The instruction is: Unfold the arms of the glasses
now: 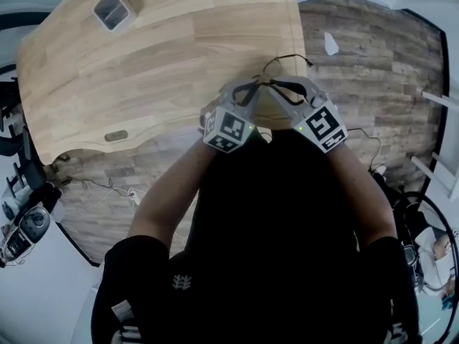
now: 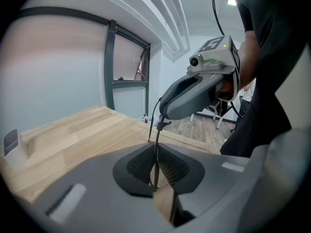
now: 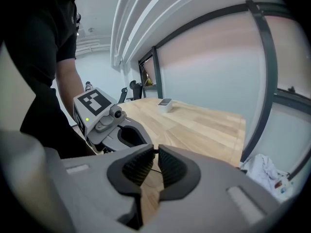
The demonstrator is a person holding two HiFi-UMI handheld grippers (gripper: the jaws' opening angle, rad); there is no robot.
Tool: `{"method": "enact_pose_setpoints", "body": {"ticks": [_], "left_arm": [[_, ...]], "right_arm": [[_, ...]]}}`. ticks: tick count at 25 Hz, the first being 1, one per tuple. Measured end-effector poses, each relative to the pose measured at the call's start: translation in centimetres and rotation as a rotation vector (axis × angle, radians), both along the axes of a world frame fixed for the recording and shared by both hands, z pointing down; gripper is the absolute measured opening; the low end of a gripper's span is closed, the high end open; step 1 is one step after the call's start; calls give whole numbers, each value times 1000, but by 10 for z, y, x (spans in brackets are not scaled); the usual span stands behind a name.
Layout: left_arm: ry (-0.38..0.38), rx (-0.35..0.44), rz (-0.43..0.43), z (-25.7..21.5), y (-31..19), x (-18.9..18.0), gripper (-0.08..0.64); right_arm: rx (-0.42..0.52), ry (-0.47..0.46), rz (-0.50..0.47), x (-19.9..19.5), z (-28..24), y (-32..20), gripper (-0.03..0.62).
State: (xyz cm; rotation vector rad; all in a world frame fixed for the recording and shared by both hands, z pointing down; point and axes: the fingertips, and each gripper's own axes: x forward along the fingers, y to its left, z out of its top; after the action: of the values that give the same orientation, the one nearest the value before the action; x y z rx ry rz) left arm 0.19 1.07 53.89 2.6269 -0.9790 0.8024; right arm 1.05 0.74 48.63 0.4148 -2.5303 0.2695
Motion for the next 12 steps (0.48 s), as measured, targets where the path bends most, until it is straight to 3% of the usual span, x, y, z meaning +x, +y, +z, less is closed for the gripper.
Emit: {"method": "enact_pose_setpoints", "body": {"ticks": [12], "left_arm": [[-2, -17, -129, -7, 29, -44, 48]], "right_arm": [[50, 54, -22, -23, -3, 9, 28]]}}
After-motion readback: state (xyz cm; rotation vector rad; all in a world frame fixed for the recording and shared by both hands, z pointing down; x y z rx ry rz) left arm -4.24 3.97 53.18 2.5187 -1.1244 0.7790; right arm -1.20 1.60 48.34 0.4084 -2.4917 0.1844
